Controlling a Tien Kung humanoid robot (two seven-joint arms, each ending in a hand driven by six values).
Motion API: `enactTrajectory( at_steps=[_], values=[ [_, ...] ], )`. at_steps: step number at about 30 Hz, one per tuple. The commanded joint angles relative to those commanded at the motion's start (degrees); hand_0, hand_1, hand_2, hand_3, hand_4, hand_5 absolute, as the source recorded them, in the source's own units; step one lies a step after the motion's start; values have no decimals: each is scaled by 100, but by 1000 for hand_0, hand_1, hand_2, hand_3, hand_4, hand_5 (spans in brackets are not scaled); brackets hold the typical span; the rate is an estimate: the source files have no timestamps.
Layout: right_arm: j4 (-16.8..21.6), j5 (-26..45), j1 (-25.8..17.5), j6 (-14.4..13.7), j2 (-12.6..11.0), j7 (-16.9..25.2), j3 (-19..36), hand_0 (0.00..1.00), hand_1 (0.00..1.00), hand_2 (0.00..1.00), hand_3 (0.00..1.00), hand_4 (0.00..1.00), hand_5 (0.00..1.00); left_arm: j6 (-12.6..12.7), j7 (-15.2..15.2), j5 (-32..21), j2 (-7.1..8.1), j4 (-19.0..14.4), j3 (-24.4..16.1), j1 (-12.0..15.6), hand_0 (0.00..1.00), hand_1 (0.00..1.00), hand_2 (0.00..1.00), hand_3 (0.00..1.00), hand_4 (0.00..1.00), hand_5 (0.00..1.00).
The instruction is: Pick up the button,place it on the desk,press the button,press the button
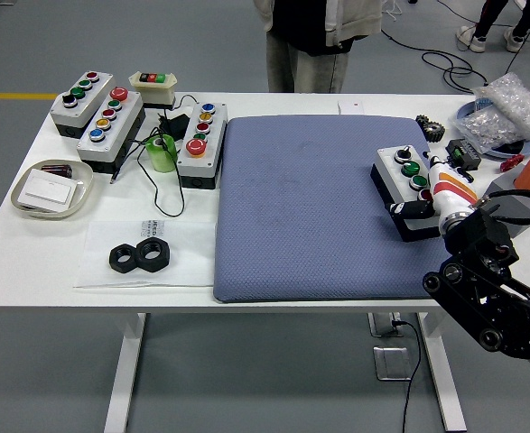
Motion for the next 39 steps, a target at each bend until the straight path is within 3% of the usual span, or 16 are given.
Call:
enactTrajectory(
  at_steps=[1,2,7,8,13,14,19,20,25,26,31,33,39],
  values=[
    [-10,-21,7,5,7,-4,4,985,891,947,992,987,260,2,-2,-9,1,-1,6,-1,683,658,759,791,735,998],
    [-16,-35,26,19,23,-23,-2,947,827,858,919,978,249,6,-6,-24,1,-2,16,-5,683,656,758,790,735,998],
    [-76,-126,70,85,55,-102,-21,947,827,858,919,978,249,14,-14,-52,1,-2,38,-16,683,656,758,790,735,998],
    [-101,-131,78,129,62,-133,-25,881,745,795,879,974,246,16,-16,-55,1,-2,39,-16,683,656,758,791,735,998],
    [-198,-162,97,200,89,-202,-44,881,745,795,879,974,246,24,-19,-65,-1,-4,43,-18,683,656,758,791,735,998],
    [-227,-171,107,211,93,-211,-48,805,683,743,876,963,234,27,-21,-70,-1,-5,45,-19,683,656,758,791,735,998],
    [-292,-212,152,279,83,-230,-56,805,683,743,876,963,234,30,-28,-79,1,-4,48,-26,683,656,758,791,735,998],
    [-300,-215,159,291,78,-231,-59,714,622,687,867,958,226,30,-31,-84,1,-3,49,-27,683,656,758,791,734,998],
    [-325,-256,189,364,52,-234,-104,714,622,687,867,958,226,28,-35,-96,3,0,56,-32,683,656,758,791,734,998],
    [-327,-274,198,373,42,-217,-133,613,567,647,850,948,214,26,-36,-96,4,2,56,-32,683,656,755,791,732,998],
    [-305,-400,229,401,-23,-118,-327,613,567,647,850,948,214,22,-37,-85,7,7,47,-33,683,656,755,791,732,998],
    [-262,-469,227,410,-80,-64,-451,575,544,627,822,916,167,27,-41,-90,8,8,50,-33,683,655,755,792,731,998],
    [-184,-385,229,430,-275,446,-714,570,534,613,809,895,133,37,-52,-109,12,11,58,-37,683,655,755,792,731,998]
  ],
)
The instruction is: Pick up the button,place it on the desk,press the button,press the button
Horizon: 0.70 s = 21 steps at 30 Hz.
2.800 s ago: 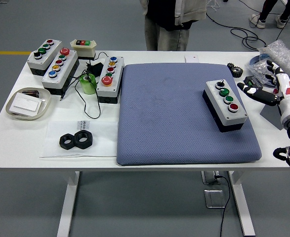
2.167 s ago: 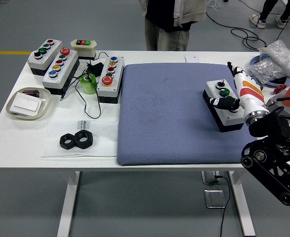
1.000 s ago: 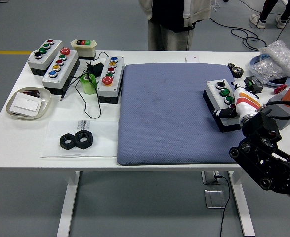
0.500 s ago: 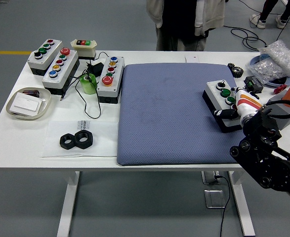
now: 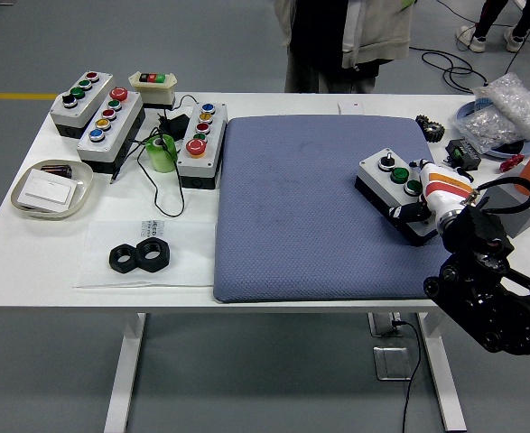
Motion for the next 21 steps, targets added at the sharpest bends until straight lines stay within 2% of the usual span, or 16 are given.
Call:
enactTrajectory(
  at_steps=[7,9,13,21],
  values=[
    [131,344,52,183,-298,921,-279,581,539,608,806,887,130,3,-11,-18,0,6,3,-6,683,655,753,792,730,998],
    [153,376,64,212,-336,1046,-313,581,539,608,806,887,130,4,-11,-18,-1,7,1,-5,683,655,753,792,730,998],
    [316,464,145,386,-591,1754,-499,588,539,600,797,883,124,7,-8,-1,-5,9,-16,4,683,655,754,792,730,998],
    [659,774,304,424,-1015,2979,-802,592,538,591,790,882,109,5,-2,36,-5,12,-44,17,683,655,755,792,730,998]
  ],
)
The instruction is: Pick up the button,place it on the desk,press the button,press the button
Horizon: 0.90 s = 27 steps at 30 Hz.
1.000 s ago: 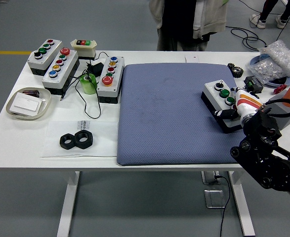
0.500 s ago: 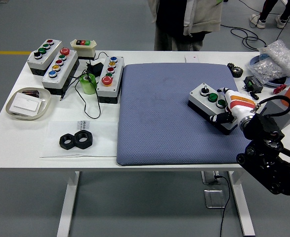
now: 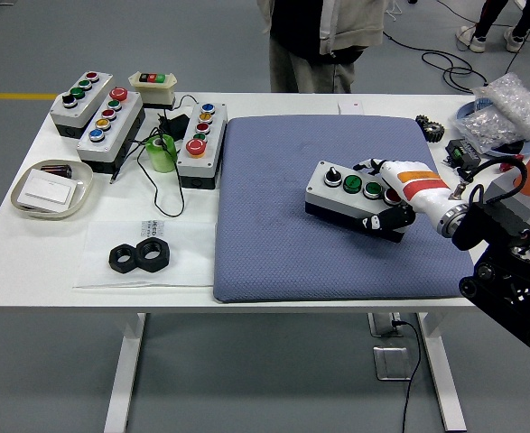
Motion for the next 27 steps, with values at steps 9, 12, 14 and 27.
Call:
enactTrajectory(
  at_steps=[9,12,14,27],
  values=[
    [20,166,343,213,-188,935,-542,671,546,590,787,869,81,-4,21,67,-2,1,-47,14,683,654,755,792,732,998],
    [46,203,375,207,-196,996,-667,671,546,590,787,869,81,-8,24,86,0,2,-55,19,683,654,755,792,732,998],
    [45,191,374,190,-164,999,-711,682,547,582,787,869,81,-8,19,87,0,4,-59,26,683,654,755,792,729,998],
    [-28,-67,412,428,-118,840,-667,722,596,634,833,866,71,-2,12,28,5,-2,-11,2,683,653,755,792,729,998]
  ],
)
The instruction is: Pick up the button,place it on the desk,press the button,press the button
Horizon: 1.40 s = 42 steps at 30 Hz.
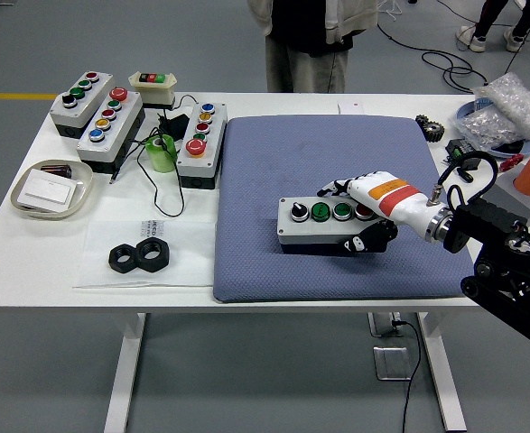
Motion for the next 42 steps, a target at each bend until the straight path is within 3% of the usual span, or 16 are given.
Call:
enactTrajectory(
  at_steps=[4,5,10,11,20,28,32,34,35,40,41,42],
  values=[
    [-31,-30,18,234,-10,-69,12,722,596,634,833,866,71,6,-4,-17,-4,0,10,-7,683,653,755,792,729,998],
    [-41,-50,20,304,-9,-97,9,884,785,811,971,885,109,7,-6,-16,-6,2,9,-8,683,655,755,792,725,998],
    [-56,-127,19,402,7,-184,15,884,785,811,971,885,109,7,-11,-18,-11,5,4,-12,683,655,755,792,725,998],
    [-57,-131,18,403,9,-190,18,958,859,911,998,899,116,7,-11,-17,-11,5,4,-12,683,654,755,792,726,998],
    [2,-200,-30,520,-26,-282,121,968,871,937,998,902,117,18,-13,-40,-10,-2,16,-19,683,654,755,792,722,998],
    [491,-139,-291,589,-205,-370,554,980,879,966,998,924,149,16,-22,-57,-13,5,21,-20,683,655,756,792,722,998],
    [947,12,-524,592,-355,-472,942,985,887,977,998,912,146,5,-10,-16,-7,6,2,-24,683,655,756,792,722,998],
    [1260,169,-749,429,-508,-529,1187,985,887,977,998,912,146,9,-20,-35,-4,8,16,-20,683,655,756,792,722,998],
    [1425,195,-870,350,-583,-587,1308,919,800,870,998,894,225,10,-24,-44,-3,8,24,-20,683,655,753,791,718,998],
    [2102,114,-1345,-255,-930,-1001,1737,919,800,870,998,894,225,7,-34,-68,2,10,43,-23,683,655,753,791,718,998],
    [2146,78,-1389,-333,-958,-1044,1796,600,494,553,893,833,319,6,-35,-70,3,10,44,-23,683,655,754,791,714,998],
    [2220,94,-1479,-496,-1020,-1143,1904,600,494,553,893,833,319,6,-37,-72,2,11,43,-19,683,655,754,791,714,998]
  ],
)
